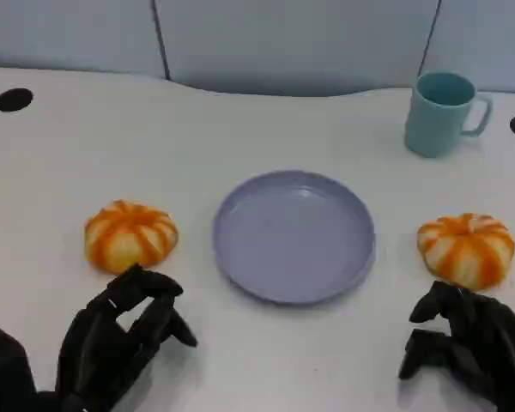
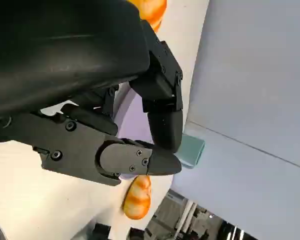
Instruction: Grasp the bread from the table and place it into the plate.
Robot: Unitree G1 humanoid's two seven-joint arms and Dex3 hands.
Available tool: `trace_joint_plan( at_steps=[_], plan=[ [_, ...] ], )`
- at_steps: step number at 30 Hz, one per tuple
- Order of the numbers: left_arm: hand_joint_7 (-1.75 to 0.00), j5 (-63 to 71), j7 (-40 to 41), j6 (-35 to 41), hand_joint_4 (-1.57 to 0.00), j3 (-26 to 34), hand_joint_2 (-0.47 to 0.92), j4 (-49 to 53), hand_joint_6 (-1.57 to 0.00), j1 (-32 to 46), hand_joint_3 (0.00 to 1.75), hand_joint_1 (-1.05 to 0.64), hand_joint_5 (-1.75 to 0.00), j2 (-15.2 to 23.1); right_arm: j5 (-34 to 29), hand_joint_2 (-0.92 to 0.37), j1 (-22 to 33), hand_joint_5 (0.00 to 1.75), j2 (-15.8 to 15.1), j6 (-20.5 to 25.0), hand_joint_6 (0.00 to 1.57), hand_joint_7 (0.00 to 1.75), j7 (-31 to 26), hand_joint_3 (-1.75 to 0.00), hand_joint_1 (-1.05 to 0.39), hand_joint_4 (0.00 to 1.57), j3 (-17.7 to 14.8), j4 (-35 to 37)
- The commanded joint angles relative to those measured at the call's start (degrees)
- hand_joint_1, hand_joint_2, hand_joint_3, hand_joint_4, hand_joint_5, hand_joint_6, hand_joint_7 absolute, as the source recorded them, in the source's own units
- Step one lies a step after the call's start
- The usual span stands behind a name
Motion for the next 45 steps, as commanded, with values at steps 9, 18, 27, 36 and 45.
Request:
trace_joint_plan(
  at_steps=[9, 18, 27, 36, 45],
  plan=[
    [-1.27, -0.2, -0.7, -0.7, -0.62, 0.3, 0.92, -0.3, -0.61, 0.1, 0.21, -0.57, -1.73, 1.1, 0.2, -0.92, 0.4, 1.04, -0.2, -0.6, 1.16, 0.97, 0.2, -0.41, -0.43, 1.25, -0.4, 0.1],
    [-1.15, -0.8, -0.3, 1.2, -0.67, 0.6, 0.92, -1.3, -0.66, 0.3, 0.23, -0.55, -1.62, 1.2, -0.4, -0.92, 0.7, 1.04, -0.5, -0.6, 1.15, 0.98, 0.1, -0.43, -0.42, 1.25, -0.1, -0.4],
    [-1.23, -0.5, -0.7, 0.4, -0.62, 0.6, 0.92, -1.3, -0.63, 0.4, 0.23, -0.56, -1.72, 1.4, -0.5, -0.92, 1.0, 1.03, -0.4, -0.2, 1.13, 0.97, -0.1, -0.42, -0.43, 1.25, 0.1, -1.1],
    [-1.17, 3.7, -0.6, -11.3, -0.56, 0.5, 0.92, 1.4, -0.57, -0.2, 0.21, -0.56, -1.65, 1.7, -0.4, -0.92, 0.6, 1.03, 0.2, -0.6, 1.12, 1.00, -0.2, -0.43, -0.43, 1.26, 0.4, -0.4],
    [-0.30, 24.7, 12.0, -30.5, -0.53, -2.2, 0.92, 2.0, -0.65, -2.4, 0.21, -0.43, -0.92, 7.3, -0.6, -0.92, -0.4, 1.03, 0.9, -0.7, 1.12, 1.00, -0.6, -0.43, -0.42, 1.26, 0.5, 0.6]
  ],
)
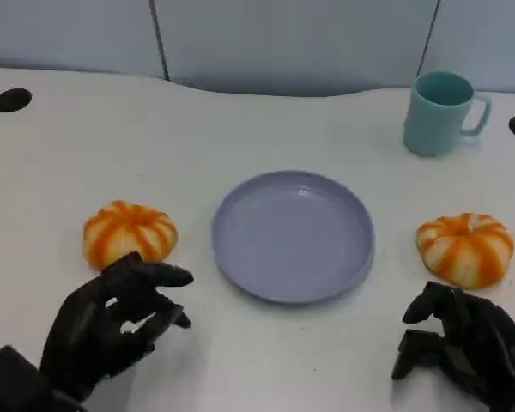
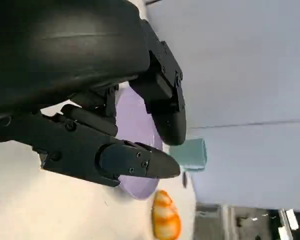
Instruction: Grasp the bread from the table and place it into the plate.
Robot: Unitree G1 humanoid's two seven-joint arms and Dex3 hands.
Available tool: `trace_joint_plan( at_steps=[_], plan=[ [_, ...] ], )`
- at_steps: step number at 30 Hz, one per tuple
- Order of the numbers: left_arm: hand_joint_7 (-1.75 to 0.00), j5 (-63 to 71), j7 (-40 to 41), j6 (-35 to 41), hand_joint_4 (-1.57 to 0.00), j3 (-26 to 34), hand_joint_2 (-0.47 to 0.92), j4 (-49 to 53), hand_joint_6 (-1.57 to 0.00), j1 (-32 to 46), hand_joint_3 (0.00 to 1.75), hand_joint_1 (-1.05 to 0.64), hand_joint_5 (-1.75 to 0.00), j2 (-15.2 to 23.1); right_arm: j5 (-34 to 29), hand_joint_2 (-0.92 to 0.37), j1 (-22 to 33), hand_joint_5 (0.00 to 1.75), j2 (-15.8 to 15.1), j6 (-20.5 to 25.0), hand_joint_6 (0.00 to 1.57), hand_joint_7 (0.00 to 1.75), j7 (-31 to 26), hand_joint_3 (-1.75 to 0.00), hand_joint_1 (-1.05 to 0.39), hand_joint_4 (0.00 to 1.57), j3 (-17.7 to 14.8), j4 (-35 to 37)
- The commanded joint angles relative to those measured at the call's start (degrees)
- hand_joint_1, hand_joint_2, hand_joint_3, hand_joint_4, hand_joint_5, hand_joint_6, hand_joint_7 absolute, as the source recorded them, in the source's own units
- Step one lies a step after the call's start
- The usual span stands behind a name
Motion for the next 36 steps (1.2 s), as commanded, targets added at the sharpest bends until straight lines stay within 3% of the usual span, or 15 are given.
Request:
trace_joint_plan(
  at_steps=[1, 6, 10, 14, 17, 21, 29, 36],
  plan=[
    [-0.23, 11.4, 9.1, -6.4, -0.52, -1.0, 0.92, -1.0, -0.65, -2.0, 0.19, -0.41, -0.85, 4.5, -0.5, -0.92, -0.6, 1.03, -0.2, -0.2, 1.12, 1.00, -0.4, -0.43, -0.43, 1.26, 0.0, 0.8],
    [-0.06, 31.6, 24.0, -7.7, -0.36, -3.0, 0.92, -5.1, -0.56, -4.0, 0.09, -0.47, -0.71, 10.8, -0.9, -0.92, -1.1, 1.03, 0.0, -0.3, 1.13, 1.00, -0.9, -0.43, -0.43, 1.27, 0.2, 1.2],
    [-0.01, 42.1, 31.1, -6.0, -0.24, -5.6, 0.92, -9.0, -0.47, -5.8, 0.06, -0.49, -0.63, 15.8, -1.3, -0.92, -1.1, 1.03, 0.2, -0.7, 1.14, 0.99, -1.2, -0.45, -0.42, 1.27, 0.4, 1.1],
    [0.00, 50.2, 35.3, -2.2, -0.21, -8.4, 0.92, -12.6, -0.40, -7.3, 0.04, -0.54, -0.41, 19.6, -1.8, -0.92, -1.4, 1.03, 0.1, -1.5, 1.16, 0.98, -1.3, -0.47, -0.42, 1.26, 0.6, 1.6],
    [0.00, 52.7, 36.5, 0.6, -0.20, -10.5, 0.91, -13.8, -0.37, -8.1, 0.02, -0.55, -0.34, 21.4, -1.7, -0.92, -1.6, 1.04, 0.1, -1.9, 1.16, 0.97, -0.9, -0.47, -0.43, 1.25, 0.6, 2.1],
    [0.00, 60.1, 32.7, 9.3, -0.14, -14.9, 0.90, -16.2, -0.23, -11.5, 0.01, -0.58, -0.11, 25.1, -1.5, -0.92, -1.8, 1.04, 0.0, -2.4, 1.19, 0.94, -0.5, -0.45, -0.44, 1.25, 0.5, 2.6],
    [0.00, 63.2, 27.5, 18.6, -0.05, -23.2, 0.79, -9.1, -0.15, -20.1, 0.00, -0.46, -0.04, 27.2, -1.0, -0.92, -0.7, 1.03, -0.2, -1.0, 1.17, 0.93, -0.5, -0.46, -0.42, 1.26, 0.5, 0.9],
    [0.00, 62.7, 24.5, 21.9, -0.01, -29.9, 0.82, 3.0, -0.10, -28.9, 0.01, -0.43, 0.00, 26.2, -0.5, -0.92, -0.4, 1.03, -0.1, -1.2, 1.17, 0.94, 0.2, -0.43, -0.42, 1.26, 0.2, 0.8]
  ],
)
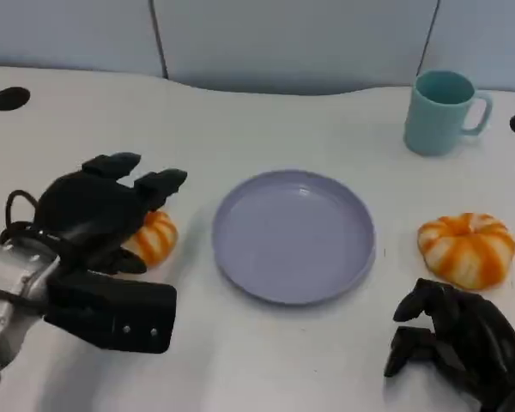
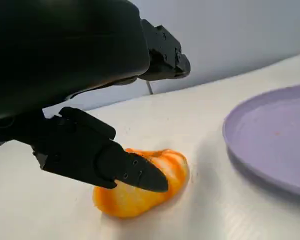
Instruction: Grasp the bread from the table and place it into the plate.
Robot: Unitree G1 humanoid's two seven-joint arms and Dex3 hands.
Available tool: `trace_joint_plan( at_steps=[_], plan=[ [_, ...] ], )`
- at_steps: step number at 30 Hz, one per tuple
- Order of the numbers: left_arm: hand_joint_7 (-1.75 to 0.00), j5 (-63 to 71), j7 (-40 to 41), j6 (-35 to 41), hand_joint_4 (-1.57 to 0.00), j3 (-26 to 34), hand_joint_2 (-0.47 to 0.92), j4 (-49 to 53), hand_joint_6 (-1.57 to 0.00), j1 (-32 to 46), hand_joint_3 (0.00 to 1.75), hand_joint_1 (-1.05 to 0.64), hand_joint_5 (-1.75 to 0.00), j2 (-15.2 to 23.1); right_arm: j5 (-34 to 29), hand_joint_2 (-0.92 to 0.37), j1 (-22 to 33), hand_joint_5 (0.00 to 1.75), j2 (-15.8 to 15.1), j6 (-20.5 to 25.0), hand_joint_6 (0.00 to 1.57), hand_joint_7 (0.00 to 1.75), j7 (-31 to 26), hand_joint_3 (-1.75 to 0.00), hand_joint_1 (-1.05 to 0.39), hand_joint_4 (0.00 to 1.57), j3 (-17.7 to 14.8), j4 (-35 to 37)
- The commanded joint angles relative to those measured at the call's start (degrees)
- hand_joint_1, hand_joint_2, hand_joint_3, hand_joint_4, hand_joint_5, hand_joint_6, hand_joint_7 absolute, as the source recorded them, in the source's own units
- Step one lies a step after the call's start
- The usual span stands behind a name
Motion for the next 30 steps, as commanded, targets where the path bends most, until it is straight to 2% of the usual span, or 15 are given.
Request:
trace_joint_plan(
  at_steps=[1, 6, 10, 15, 21, 30],
  plan=[
    [0.00, -0.4, -2.6, 2.3, 0.00, -3.6, 0.82, 8.8, -0.10, -6.2, 0.01, -0.43, 0.00, 0.0, 0.7, -0.92, 0.6, 1.03, -0.5, 0.1, 1.17, 0.94, 0.3, -0.43, -0.42, 1.26, -0.8, -0.2],
    [0.00, -0.9, -3.0, 3.9, 0.00, -7.5, 0.81, 18.3, -0.08, -11.6, 0.00, -0.46, 0.00, -1.9, 0.8, -0.92, 0.8, 1.03, -0.4, 1.0, 1.17, 0.95, -0.1, -0.41, -0.44, 1.26, -0.7, -1.0],
    [0.00, -0.1, -3.0, 7.0, 0.00, -11.6, 0.78, 29.7, -0.06, -17.2, 0.00, -0.52, 0.00, -5.6, 0.6, -0.92, 0.9, 1.03, -0.5, 0.8, 1.18, 0.96, 0.1, -0.41, -0.45, 1.27, -0.7, -1.1],
    [-0.01, 0.3, 1.6, 7.4, 0.00, -15.6, 0.78, 40.9, -0.07, -21.6, 0.00, -0.56, 0.00, -8.9, 0.8, -0.92, 1.3, 1.02, -0.6, 0.9, 1.17, 0.96, 0.3, -0.40, -0.46, 1.26, -0.9, -1.2],
    [-0.01, -0.7, 5.8, 6.8, 0.00, -18.0, 0.74, 46.4, -0.07, -23.7, 0.00, -0.48, 0.00, -10.7, 1.0, -0.92, 1.7, 1.03, -0.6, 2.2, 1.17, 0.96, 0.0, -0.39, -0.45, 1.27, -0.9, -2.4],
    [-0.01, -3.9, 4.8, 9.0, 0.00, -17.8, 0.77, 50.2, -0.08, -25.1, 0.01, -0.41, 0.00, -12.6, 1.0, -0.92, 2.3, 1.02, -0.9, 2.0, 1.17, 0.96, 0.7, -0.39, -0.46, 1.27, -1.1, -2.7]
  ],
)
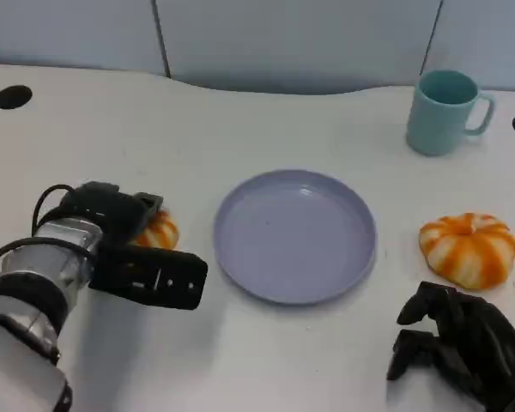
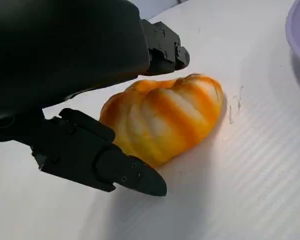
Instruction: Grasp the bread from the table and place it into the plate.
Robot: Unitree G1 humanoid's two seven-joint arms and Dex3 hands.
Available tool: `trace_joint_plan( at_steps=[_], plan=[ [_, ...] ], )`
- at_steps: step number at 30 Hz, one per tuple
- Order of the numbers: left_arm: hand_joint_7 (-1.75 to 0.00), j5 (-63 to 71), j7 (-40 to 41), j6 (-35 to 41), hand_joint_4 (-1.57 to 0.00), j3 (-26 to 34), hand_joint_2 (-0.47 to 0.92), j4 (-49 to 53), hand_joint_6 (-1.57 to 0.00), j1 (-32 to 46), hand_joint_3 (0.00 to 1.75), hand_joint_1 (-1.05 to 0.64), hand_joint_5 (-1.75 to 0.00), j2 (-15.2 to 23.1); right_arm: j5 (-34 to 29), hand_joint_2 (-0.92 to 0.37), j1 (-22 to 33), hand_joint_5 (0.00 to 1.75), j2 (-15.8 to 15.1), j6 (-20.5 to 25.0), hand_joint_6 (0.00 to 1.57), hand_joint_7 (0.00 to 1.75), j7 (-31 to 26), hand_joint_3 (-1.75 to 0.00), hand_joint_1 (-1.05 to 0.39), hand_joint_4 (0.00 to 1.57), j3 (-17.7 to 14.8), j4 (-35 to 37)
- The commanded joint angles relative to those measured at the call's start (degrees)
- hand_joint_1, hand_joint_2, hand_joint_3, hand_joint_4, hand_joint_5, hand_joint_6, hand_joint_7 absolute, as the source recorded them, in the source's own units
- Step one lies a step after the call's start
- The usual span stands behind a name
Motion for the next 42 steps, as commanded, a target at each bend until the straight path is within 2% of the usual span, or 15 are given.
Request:
trace_joint_plan(
  at_steps=[1, 10, 13, 18, 21, 25, 28, 29, 31, 33, 37, 38, 39, 41, 42],
  plan=[
    [-0.01, -1.2, -0.6, 1.7, 0.00, -0.1, 0.77, 1.7, -0.08, -1.4, 0.01, -0.40, 0.00, -0.4, 0.5, -0.92, 1.3, 1.02, -0.8, 1.2, 1.17, 0.96, -0.4, -0.38, -0.46, 1.27, -0.6, -1.4],
    [-0.01, -2.6, -2.0, 3.5, 0.00, -0.3, 0.76, 2.8, -0.10, -1.0, 0.00, -0.38, 0.00, -1.6, 0.8, -0.92, 2.7, 1.03, -0.8, 2.9, 1.16, 0.98, -0.7, -0.38, -0.45, 1.28, -0.6, -3.8],
    [-0.02, -2.8, -0.4, 4.2, -0.05, -0.6, 0.78, 3.0, -0.13, -0.2, 0.01, -0.31, -0.02, -2.3, 0.8, -0.92, 3.3, 1.03, -0.8, 2.4, 1.16, 0.98, -0.5, -0.37, -0.46, 1.28, -0.7, -4.4],
    [-0.05, -3.2, 4.7, 2.2, -0.30, -0.6, 0.87, 2.9, -0.36, 1.5, 0.02, -0.11, -0.11, -2.3, 0.9, -0.92, 3.9, 1.03, -0.9, 2.4, 1.16, 0.99, -0.5, -0.40, -0.45, 1.27, -0.8, -5.0],
    [-0.05, -2.8, 7.5, 1.0, -0.43, -1.1, 0.91, 3.1, -0.49, 2.4, 0.05, -0.13, -0.11, -2.0, 1.1, -0.92, 4.1, 1.03, -0.9, 2.2, 1.16, 0.99, -0.3, -0.41, -0.45, 1.27, -0.9, -4.9],
    [-0.06, -3.4, 8.6, 0.2, -0.67, -0.8, 0.92, 3.2, -0.70, 2.9, 0.22, -0.17, -0.17, -1.8, 1.4, -0.92, 4.2, 1.03, -0.9, 2.5, 1.14, 0.99, -0.3, -0.40, -0.45, 1.26, -0.9, -5.2],
    [-0.08, -3.2, 10.5, -0.4, -0.89, -1.1, 0.92, 3.1, -0.88, 3.2, 0.22, -0.20, -0.27, -1.5, 1.4, -0.92, 4.1, 1.04, -0.9, 2.0, 1.15, 1.00, -0.2, -0.40, -0.44, 1.26, -1.0, -4.7],
    [-0.07, -3.2, 11.3, -0.6, -0.95, -1.0, 0.92, 3.1, -0.99, 3.4, 0.15, -0.24, -0.42, -1.4, 1.4, -0.92, 4.0, 1.04, -0.8, 2.0, 1.15, 1.00, -0.2, -0.40, -0.44, 1.26, -1.0, -4.6],
    [-0.05, -3.3, 12.1, -0.9, -0.86, -1.0, 0.92, 3.1, -1.10, 3.4, 0.07, -0.27, -0.81, -1.4, 1.4, -0.92, 4.0, 1.04, -0.8, 2.1, 1.15, 1.00, -0.2, -0.40, -0.44, 1.26, -1.0, -4.6],
    [-0.04, -3.3, 12.3, -0.9, -0.84, -1.0, 0.92, 3.2, -1.12, 3.5, 0.05, -0.28, -0.90, -1.4, 1.4, -0.92, 4.0, 1.04, -0.8, 2.1, 1.15, 1.00, -0.2, -0.40, -0.44, 1.26, -1.0, -4.7],
    [-0.03, -3.3, 13.5, -1.1, -0.82, -1.0, 0.92, 3.1, -1.13, 3.4, 0.05, -0.29, -0.94, -1.1, 1.3, -0.92, 3.9, 1.04, -0.8, 2.3, 1.15, 1.00, -0.4, -0.40, -0.44, 1.26, -1.0, -4.7],
    [-0.50, -3.4, 14.6, -1.6, -0.72, -0.8, 0.92, 3.0, -1.00, 3.4, 0.22, -0.24, -1.40, -0.8, 1.3, -0.92, 3.8, 1.04, -0.9, 2.7, 1.15, 1.00, -0.6, -0.40, -0.44, 1.26, -1.0, -4.7],
    [-0.99, -3.6, 15.9, -2.4, -0.69, -0.6, 0.92, 2.9, -0.80, 3.5, 0.29, -0.22, -1.57, -0.4, 1.2, -0.92, 3.6, 1.05, -0.8, 2.9, 1.15, 1.00, -0.8, -0.40, -0.44, 1.26, -0.9, -4.6],
    [-1.47, -3.7, 18.1, -3.8, -0.72, -0.4, 0.92, 2.7, -0.61, 3.6, 0.34, -0.22, -1.71, 0.1, 0.8, -0.92, 3.3, 1.05, -0.8, 2.3, 1.15, 1.00, -0.9, -0.39, -0.45, 1.27, -0.8, -4.1],
    [-1.56, -3.7, 18.9, -4.2, -0.72, -0.4, 0.92, 2.7, -0.58, 3.6, 0.34, -0.23, -1.73, 0.3, 0.6, -0.92, 3.2, 1.04, -0.9, 2.0, 1.15, 0.99, -0.8, -0.39, -0.45, 1.28, -0.8, -3.9]
  ],
)
